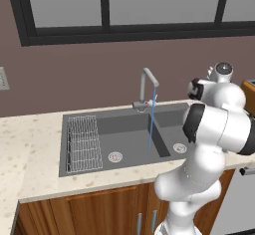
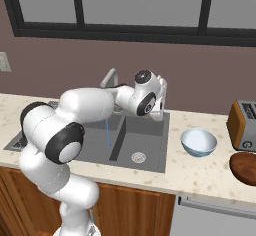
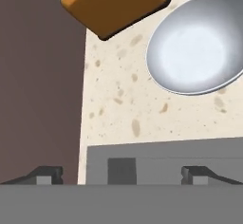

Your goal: Rinse each bowl for a few seconds and place them down in the sink or on the counter.

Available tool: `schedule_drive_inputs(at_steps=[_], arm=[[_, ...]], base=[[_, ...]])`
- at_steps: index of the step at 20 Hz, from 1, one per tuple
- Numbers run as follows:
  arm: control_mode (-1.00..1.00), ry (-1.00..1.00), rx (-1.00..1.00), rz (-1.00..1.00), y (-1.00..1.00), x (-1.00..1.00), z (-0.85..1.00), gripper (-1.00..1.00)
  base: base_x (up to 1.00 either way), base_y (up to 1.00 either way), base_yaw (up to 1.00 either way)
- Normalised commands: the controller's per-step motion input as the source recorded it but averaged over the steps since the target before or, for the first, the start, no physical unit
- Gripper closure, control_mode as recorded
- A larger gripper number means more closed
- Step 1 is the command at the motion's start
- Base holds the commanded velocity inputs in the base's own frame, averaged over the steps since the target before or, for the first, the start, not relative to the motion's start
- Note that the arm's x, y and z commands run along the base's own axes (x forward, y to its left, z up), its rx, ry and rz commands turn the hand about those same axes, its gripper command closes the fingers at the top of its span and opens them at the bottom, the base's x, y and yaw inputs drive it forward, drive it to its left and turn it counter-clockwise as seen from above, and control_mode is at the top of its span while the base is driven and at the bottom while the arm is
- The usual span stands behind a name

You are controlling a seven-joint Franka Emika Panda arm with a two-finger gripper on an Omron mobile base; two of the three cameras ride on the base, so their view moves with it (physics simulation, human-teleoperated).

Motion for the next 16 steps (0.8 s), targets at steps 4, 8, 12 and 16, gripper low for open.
schedule_drive_inputs(at_steps=[4,8,12,16], arm=[[-1.0,0.01,0.0,-0.15,-0.02,-0.29,-0.03,-1.0],[-1.0,0.0,0.0,-0.17,0.0,-0.26,-0.07,-1.0],[-1.0,-0.01,0.0,-0.17,0.0,-0.27,-0.1,-1.0],[-1.0,-0.02,0.02,-0.15,-0.02,-0.28,-0.13,-1.0]], base=[[0.0,0.0,0.0],[0.0,0.0,0.0],[0.0,0.0,0.0],[0.0,0.0,0.0]])
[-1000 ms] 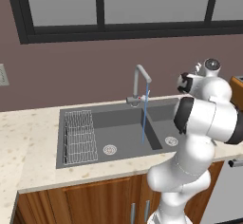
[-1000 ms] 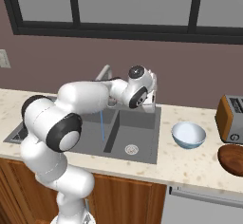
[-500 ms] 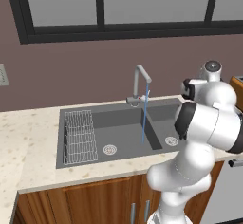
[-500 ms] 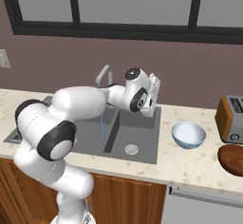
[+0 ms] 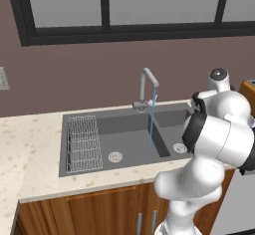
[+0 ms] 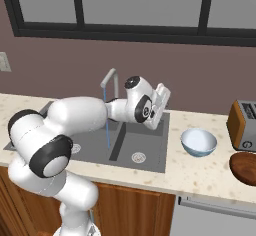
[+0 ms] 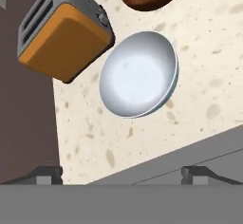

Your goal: Rinse each bowl for a few seconds and place them down in the sink or on the counter.

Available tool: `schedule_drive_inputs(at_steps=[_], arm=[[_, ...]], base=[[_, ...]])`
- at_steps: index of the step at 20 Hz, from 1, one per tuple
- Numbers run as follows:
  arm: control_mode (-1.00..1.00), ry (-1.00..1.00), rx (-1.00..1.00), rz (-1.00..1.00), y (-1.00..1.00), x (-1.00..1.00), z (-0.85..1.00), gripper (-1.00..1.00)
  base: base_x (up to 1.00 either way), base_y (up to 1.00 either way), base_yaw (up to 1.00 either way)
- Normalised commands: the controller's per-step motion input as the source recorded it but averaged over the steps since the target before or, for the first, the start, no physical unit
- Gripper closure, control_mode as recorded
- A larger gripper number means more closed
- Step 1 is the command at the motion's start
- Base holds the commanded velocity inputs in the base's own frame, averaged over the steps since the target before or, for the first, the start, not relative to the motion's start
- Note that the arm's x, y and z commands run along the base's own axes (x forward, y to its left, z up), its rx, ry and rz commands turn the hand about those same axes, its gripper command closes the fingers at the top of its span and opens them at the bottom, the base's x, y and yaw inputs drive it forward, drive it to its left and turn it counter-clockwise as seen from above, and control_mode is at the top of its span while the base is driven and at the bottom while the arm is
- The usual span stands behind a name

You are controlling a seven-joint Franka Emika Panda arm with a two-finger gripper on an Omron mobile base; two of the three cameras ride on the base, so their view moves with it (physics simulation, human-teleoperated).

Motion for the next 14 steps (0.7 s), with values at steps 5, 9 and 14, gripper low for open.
schedule_drive_inputs(at_steps=[5,9,14], arm=[[-1.0,-0.03,0.02,-0.15,-0.02,-0.27,-0.15,-1.0],[-1.0,-0.04,0.04,-0.12,-0.08,-0.26,-0.07,-1.0],[-1.0,-0.07,0.03,-0.09,-0.17,-0.22,-0.04,-1.0]], base=[[0.0,0.0,0.0],[0.0,0.0,0.0],[0.0,0.0,0.0]])
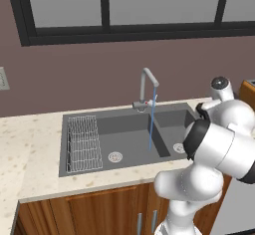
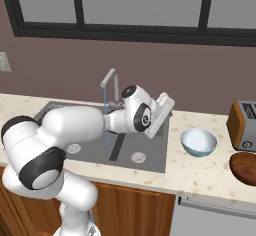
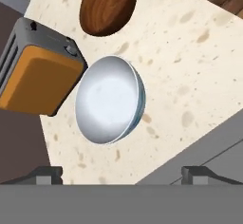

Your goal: Rinse each bowl for a few seconds and place them down in the sink or on the counter.

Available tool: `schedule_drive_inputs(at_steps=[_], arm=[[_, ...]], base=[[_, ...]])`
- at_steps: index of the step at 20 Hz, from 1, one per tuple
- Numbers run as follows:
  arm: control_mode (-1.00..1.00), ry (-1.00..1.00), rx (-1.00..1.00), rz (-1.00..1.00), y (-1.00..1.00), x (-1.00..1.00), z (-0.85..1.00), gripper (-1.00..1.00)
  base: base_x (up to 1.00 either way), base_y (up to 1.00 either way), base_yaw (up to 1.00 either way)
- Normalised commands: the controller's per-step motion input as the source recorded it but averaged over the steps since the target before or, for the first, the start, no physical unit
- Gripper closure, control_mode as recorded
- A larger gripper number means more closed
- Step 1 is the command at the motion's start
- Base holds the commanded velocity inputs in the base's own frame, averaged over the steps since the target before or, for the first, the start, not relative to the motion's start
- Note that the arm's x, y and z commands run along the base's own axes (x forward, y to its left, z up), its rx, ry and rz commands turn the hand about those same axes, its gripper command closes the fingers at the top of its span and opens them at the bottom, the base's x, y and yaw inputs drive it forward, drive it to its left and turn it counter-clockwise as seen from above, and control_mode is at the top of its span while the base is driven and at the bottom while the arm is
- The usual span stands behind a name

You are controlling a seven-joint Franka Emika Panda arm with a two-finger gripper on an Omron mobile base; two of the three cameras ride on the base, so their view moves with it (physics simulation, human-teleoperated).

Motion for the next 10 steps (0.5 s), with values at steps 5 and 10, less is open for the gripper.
schedule_drive_inputs(at_steps=[5,10], arm=[[-1.0,-0.08,0.04,-0.08,-0.18,-0.22,-0.06,-1.0],[-1.0,-0.07,0.04,-0.08,-0.08,-0.25,-0.1,-1.0]], base=[[0.0,0.0,0.0],[0.0,0.0,0.0]])
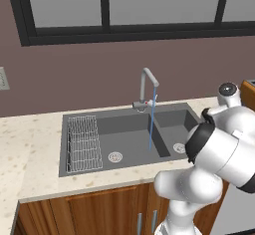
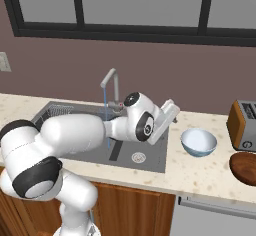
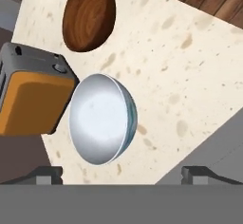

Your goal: Rinse each bowl for a few seconds and place them down in the sink or on the counter.

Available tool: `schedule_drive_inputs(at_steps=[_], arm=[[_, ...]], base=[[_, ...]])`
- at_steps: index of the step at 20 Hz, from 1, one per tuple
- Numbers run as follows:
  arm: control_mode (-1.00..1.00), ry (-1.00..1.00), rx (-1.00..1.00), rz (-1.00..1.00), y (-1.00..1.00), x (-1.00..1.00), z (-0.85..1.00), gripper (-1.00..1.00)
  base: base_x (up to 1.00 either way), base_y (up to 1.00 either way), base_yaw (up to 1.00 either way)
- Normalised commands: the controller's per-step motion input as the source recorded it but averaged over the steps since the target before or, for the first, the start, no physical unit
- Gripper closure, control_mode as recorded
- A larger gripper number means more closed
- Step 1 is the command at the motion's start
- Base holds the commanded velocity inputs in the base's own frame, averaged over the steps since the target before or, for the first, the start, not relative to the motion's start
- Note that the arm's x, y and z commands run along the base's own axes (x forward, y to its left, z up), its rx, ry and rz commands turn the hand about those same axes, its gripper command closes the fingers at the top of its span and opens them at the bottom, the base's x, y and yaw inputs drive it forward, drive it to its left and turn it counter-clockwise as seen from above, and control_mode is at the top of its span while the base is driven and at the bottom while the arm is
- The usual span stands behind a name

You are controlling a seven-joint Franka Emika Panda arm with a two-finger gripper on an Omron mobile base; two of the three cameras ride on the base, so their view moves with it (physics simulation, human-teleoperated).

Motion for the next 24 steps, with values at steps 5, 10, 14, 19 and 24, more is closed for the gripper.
schedule_drive_inputs(at_steps=[5,10,14,19,24], arm=[[-1.0,-0.03,0.04,-0.03,-0.08,-0.07,-0.13,-1.0],[-1.0,0.0,0.05,0.0,-0.15,0.0,-0.09,-1.0],[-1.0,0.0,0.04,0.0,-0.09,0.0,-0.13,-1.0],[-1.0,0.0,0.04,0.0,-0.09,0.01,-0.17,-1.0],[-1.0,0.0,0.04,0.0,-0.1,0.0,-0.17,-1.0]], base=[[0.0,0.0,0.0],[0.0,0.0,0.0],[0.0,0.0,0.0],[0.0,0.0,0.0],[0.0,0.0,0.0]])
